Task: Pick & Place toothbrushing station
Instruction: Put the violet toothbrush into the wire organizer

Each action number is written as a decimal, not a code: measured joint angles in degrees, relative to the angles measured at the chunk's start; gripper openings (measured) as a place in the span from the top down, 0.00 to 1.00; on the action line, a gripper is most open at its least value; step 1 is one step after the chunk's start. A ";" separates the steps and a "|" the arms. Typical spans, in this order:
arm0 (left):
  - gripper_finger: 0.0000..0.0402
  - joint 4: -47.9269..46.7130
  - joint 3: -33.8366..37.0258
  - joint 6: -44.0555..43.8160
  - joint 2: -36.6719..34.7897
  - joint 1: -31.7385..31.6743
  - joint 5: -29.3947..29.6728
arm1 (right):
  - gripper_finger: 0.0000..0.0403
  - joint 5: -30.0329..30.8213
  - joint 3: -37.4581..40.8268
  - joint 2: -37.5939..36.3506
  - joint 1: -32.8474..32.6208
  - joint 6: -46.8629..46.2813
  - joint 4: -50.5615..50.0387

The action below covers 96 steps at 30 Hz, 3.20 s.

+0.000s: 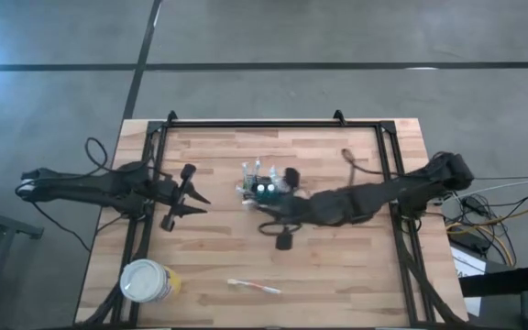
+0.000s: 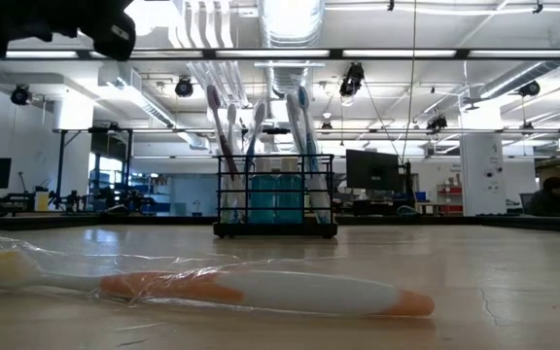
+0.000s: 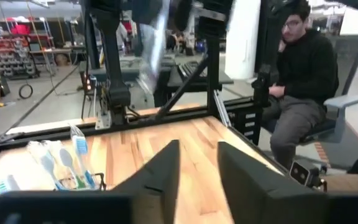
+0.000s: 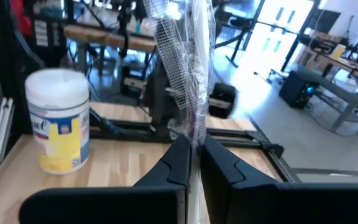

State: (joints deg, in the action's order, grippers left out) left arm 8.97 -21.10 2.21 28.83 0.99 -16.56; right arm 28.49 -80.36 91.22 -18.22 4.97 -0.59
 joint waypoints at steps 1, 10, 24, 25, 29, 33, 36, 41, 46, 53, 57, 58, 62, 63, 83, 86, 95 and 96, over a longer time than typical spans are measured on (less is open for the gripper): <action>0.76 0.00 0.90 -0.35 -1.23 0.00 0.00 | 0.97 0.03 1.29 -1.78 0.00 -0.23 -0.05; 0.97 -1.05 8.18 -0.45 -10.01 -0.02 0.09 | 0.97 0.21 25.70 -18.97 0.48 0.83 19.94; 0.97 -0.55 12.09 0.47 -12.64 -0.13 0.11 | 0.97 6.34 55.09 -24.52 8.20 -6.51 47.79; 0.97 -0.55 12.11 0.45 -12.64 -0.13 0.11 | 0.97 6.27 55.15 -23.42 8.96 -7.28 48.17; 0.97 -0.59 12.13 0.09 -12.62 -0.13 0.11 | 0.97 5.81 54.38 -17.61 11.29 -8.25 49.31; 0.98 -0.61 12.13 -0.03 -12.60 -0.11 0.11 | 0.97 4.84 54.13 -10.47 12.99 -7.41 60.07; 0.98 -0.95 12.13 -0.39 -12.60 -0.11 0.11 | 0.97 4.38 54.16 -5.73 14.49 -7.27 65.28; 0.98 -1.63 12.13 -0.53 -12.58 -0.11 0.13 | 0.97 2.21 52.92 -0.23 15.84 -9.07 67.89; 0.98 -2.34 12.22 -0.38 -12.58 -0.11 0.13 | 0.97 2.10 50.87 2.84 15.93 -9.08 67.99; 0.98 -2.34 13.07 -0.49 -12.62 -0.08 0.13 | 0.97 2.99 50.43 4.92 15.87 -9.76 68.31; 0.98 -2.12 13.16 -0.49 -12.64 -0.07 0.13 | 0.97 3.02 50.45 6.34 15.87 -10.74 69.00; 0.98 -2.10 13.18 -0.49 -12.62 -0.07 0.13 | 0.97 3.02 50.35 6.58 15.89 -10.79 69.02; 0.98 -2.08 13.40 -0.48 -12.62 -0.09 0.13 | 0.97 3.15 50.12 7.30 15.87 -10.91 68.93; 0.98 -2.09 13.47 -0.49 -12.62 -0.09 0.13 | 0.97 3.17 50.12 7.45 15.87 -10.97 68.95; 0.98 -2.17 13.88 -0.56 -12.62 -0.13 0.13 | 0.92 2.86 49.82 15.72 15.82 -13.94 72.40; 0.98 -2.17 13.88 -0.76 -12.63 -0.13 0.13 | 0.85 2.71 49.88 15.23 15.74 -15.53 72.72; 0.97 -2.16 13.88 -1.34 -12.62 -0.11 0.11 | 0.66 2.56 49.88 14.92 15.58 -15.98 72.76; 0.97 -2.14 13.88 -1.34 -12.62 -0.11 0.11 | 0.64 2.58 49.88 14.87 15.59 -15.98 72.76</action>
State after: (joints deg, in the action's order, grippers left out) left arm 6.83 -7.22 0.86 16.21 0.89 -16.45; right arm 31.07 -30.48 106.09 -2.63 -11.00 72.16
